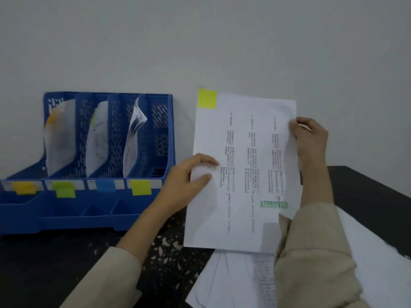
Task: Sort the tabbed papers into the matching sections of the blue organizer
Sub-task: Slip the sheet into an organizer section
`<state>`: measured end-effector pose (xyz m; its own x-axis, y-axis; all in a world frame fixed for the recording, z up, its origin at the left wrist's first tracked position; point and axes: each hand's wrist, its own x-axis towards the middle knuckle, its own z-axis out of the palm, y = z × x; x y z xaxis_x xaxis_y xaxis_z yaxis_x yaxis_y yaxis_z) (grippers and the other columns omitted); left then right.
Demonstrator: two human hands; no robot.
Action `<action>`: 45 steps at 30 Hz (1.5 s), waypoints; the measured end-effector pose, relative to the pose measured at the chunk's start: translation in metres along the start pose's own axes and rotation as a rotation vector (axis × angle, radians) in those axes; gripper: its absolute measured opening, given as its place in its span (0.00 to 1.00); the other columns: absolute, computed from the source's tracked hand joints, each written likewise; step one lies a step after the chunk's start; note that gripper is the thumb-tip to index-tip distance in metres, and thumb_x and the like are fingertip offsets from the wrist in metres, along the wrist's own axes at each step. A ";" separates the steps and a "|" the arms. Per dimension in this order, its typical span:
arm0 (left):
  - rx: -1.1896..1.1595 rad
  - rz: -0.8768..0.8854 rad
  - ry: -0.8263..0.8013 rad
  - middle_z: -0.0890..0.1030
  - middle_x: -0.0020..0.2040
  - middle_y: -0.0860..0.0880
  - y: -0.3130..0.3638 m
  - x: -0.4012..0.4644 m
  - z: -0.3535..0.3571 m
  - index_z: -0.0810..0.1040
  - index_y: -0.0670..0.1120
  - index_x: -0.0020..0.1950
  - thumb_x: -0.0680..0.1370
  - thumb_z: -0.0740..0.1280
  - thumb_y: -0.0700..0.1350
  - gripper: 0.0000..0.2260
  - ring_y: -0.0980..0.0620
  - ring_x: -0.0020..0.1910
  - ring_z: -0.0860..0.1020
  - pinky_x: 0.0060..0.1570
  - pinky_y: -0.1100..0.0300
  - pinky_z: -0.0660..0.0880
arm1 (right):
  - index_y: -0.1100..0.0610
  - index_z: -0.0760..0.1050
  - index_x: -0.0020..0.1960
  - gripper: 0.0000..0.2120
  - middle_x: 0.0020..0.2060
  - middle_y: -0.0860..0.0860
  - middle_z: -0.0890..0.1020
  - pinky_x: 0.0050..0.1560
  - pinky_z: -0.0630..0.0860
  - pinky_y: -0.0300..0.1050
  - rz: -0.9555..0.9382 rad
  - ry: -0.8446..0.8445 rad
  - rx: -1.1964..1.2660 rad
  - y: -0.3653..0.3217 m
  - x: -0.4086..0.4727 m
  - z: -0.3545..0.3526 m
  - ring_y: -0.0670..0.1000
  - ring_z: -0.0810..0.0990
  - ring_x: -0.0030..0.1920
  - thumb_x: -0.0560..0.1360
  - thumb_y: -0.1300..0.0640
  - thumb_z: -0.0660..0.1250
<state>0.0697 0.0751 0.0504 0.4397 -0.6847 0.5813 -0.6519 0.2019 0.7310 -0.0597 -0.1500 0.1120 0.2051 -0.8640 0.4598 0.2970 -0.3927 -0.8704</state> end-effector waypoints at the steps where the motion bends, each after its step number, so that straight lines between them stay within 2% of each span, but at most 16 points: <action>1: 0.012 -0.001 0.052 0.80 0.54 0.61 0.004 0.003 -0.006 0.79 0.57 0.54 0.75 0.66 0.41 0.13 0.55 0.54 0.78 0.58 0.48 0.75 | 0.58 0.75 0.56 0.09 0.41 0.48 0.79 0.47 0.75 0.44 -0.016 -0.003 -0.043 0.000 -0.001 0.008 0.47 0.77 0.42 0.76 0.59 0.66; 6: 0.191 0.035 0.473 0.76 0.54 0.63 0.027 0.008 -0.048 0.76 0.54 0.62 0.78 0.63 0.35 0.18 0.65 0.44 0.75 0.48 0.74 0.74 | 0.52 0.65 0.67 0.25 0.54 0.52 0.75 0.52 0.71 0.44 -0.183 -0.136 -0.300 -0.004 -0.029 0.062 0.51 0.75 0.50 0.73 0.60 0.68; 9: 0.278 0.041 0.693 0.73 0.61 0.56 0.037 0.007 -0.071 0.73 0.48 0.67 0.79 0.60 0.34 0.18 0.65 0.54 0.71 0.57 0.71 0.69 | 0.53 0.67 0.67 0.22 0.56 0.53 0.75 0.48 0.69 0.38 -0.237 -0.422 -0.282 -0.011 -0.058 0.098 0.51 0.75 0.52 0.74 0.60 0.68; 12: 0.384 0.058 0.810 0.72 0.67 0.49 0.040 0.006 -0.087 0.69 0.46 0.71 0.79 0.59 0.34 0.20 0.55 0.63 0.71 0.64 0.65 0.67 | 0.49 0.65 0.71 0.22 0.59 0.49 0.74 0.40 0.70 0.28 -0.179 -0.764 -0.173 -0.017 -0.094 0.129 0.48 0.75 0.55 0.78 0.58 0.63; 15: 0.556 0.134 0.910 0.71 0.68 0.42 0.041 0.004 -0.094 0.67 0.41 0.71 0.78 0.59 0.31 0.22 0.54 0.65 0.67 0.60 0.82 0.56 | 0.46 0.55 0.75 0.25 0.69 0.49 0.68 0.46 0.67 0.24 -0.160 -1.017 -0.153 -0.012 -0.122 0.154 0.42 0.69 0.59 0.81 0.58 0.57; 18: 0.640 0.191 0.950 0.70 0.69 0.39 0.043 0.002 -0.098 0.64 0.40 0.73 0.77 0.58 0.30 0.23 0.47 0.67 0.67 0.65 0.75 0.54 | 0.44 0.47 0.77 0.29 0.72 0.51 0.64 0.49 0.69 0.24 -0.135 -1.133 -0.113 -0.006 -0.140 0.170 0.47 0.70 0.65 0.82 0.63 0.53; 21: 0.717 0.248 0.866 0.69 0.68 0.35 0.041 0.003 -0.094 0.63 0.38 0.73 0.77 0.58 0.29 0.24 0.61 0.60 0.64 0.56 0.86 0.53 | 0.45 0.45 0.77 0.34 0.74 0.53 0.61 0.59 0.66 0.32 -0.085 -1.197 -0.104 -0.001 -0.143 0.172 0.53 0.64 0.71 0.79 0.70 0.53; 24: 0.653 0.208 0.547 0.59 0.75 0.41 0.033 0.006 -0.082 0.54 0.43 0.76 0.79 0.56 0.30 0.27 0.75 0.60 0.53 0.48 0.88 0.56 | 0.46 0.47 0.77 0.35 0.73 0.54 0.63 0.64 0.67 0.41 -0.037 -1.141 -0.078 0.001 -0.136 0.169 0.54 0.66 0.70 0.78 0.71 0.53; 26: 0.570 0.150 0.328 0.52 0.77 0.48 0.025 0.007 -0.078 0.47 0.48 0.77 0.78 0.54 0.29 0.32 0.74 0.64 0.50 0.49 0.87 0.57 | 0.46 0.49 0.76 0.33 0.71 0.54 0.66 0.65 0.70 0.48 -0.004 -1.046 -0.040 -0.002 -0.129 0.167 0.54 0.70 0.68 0.78 0.70 0.54; 28: 0.472 0.075 0.171 0.47 0.78 0.52 0.018 0.007 -0.077 0.43 0.51 0.77 0.75 0.53 0.26 0.36 0.69 0.70 0.46 0.60 0.84 0.49 | 0.46 0.51 0.76 0.32 0.69 0.52 0.68 0.61 0.72 0.51 0.030 -0.954 0.002 -0.009 -0.120 0.163 0.54 0.73 0.64 0.79 0.69 0.55; 30: 0.412 0.030 0.131 0.46 0.78 0.53 0.011 0.010 -0.076 0.43 0.50 0.77 0.73 0.53 0.24 0.39 0.62 0.74 0.45 0.64 0.80 0.43 | 0.46 0.53 0.75 0.31 0.68 0.52 0.70 0.59 0.74 0.52 0.056 -0.893 0.059 -0.014 -0.111 0.156 0.54 0.74 0.63 0.79 0.68 0.56; 33: 0.494 0.008 0.139 0.47 0.78 0.49 0.003 0.028 -0.076 0.42 0.47 0.77 0.73 0.55 0.23 0.39 0.55 0.76 0.47 0.61 0.83 0.42 | 0.46 0.56 0.75 0.29 0.68 0.52 0.70 0.59 0.73 0.48 0.047 -0.837 0.075 -0.015 -0.099 0.148 0.51 0.73 0.63 0.79 0.68 0.56; 35: 0.593 -0.014 0.124 0.45 0.78 0.48 -0.002 0.044 -0.076 0.39 0.47 0.76 0.73 0.57 0.24 0.40 0.52 0.75 0.49 0.62 0.81 0.46 | 0.47 0.56 0.74 0.29 0.68 0.52 0.71 0.59 0.73 0.49 0.055 -0.802 0.061 -0.012 -0.094 0.145 0.50 0.73 0.62 0.79 0.67 0.57; 38: 0.693 0.057 0.080 0.40 0.78 0.51 -0.016 0.055 -0.072 0.34 0.51 0.75 0.73 0.59 0.24 0.45 0.52 0.71 0.57 0.65 0.59 0.62 | 0.47 0.58 0.74 0.28 0.68 0.52 0.72 0.60 0.74 0.51 0.066 -0.811 0.007 -0.006 -0.092 0.144 0.52 0.73 0.63 0.78 0.67 0.57; 41: 0.724 0.058 0.000 0.39 0.77 0.53 -0.038 0.051 -0.066 0.32 0.55 0.73 0.73 0.59 0.24 0.46 0.45 0.68 0.63 0.64 0.48 0.67 | 0.48 0.59 0.74 0.28 0.67 0.53 0.72 0.55 0.76 0.49 0.079 -0.855 -0.038 -0.001 -0.098 0.148 0.52 0.74 0.60 0.78 0.67 0.57; 45: 0.599 -0.014 -0.033 0.52 0.78 0.51 -0.061 0.037 -0.062 0.42 0.51 0.78 0.79 0.62 0.38 0.35 0.51 0.73 0.61 0.70 0.60 0.60 | 0.49 0.57 0.75 0.25 0.63 0.53 0.74 0.61 0.73 0.51 0.070 -0.850 -0.025 0.002 -0.105 0.153 0.52 0.74 0.60 0.80 0.59 0.56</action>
<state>0.1639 0.0808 0.0491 0.4380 -0.7074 0.5547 -0.8850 -0.2307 0.4045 0.0626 -0.0118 0.0887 0.8555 -0.3599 0.3723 0.2393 -0.3629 -0.9006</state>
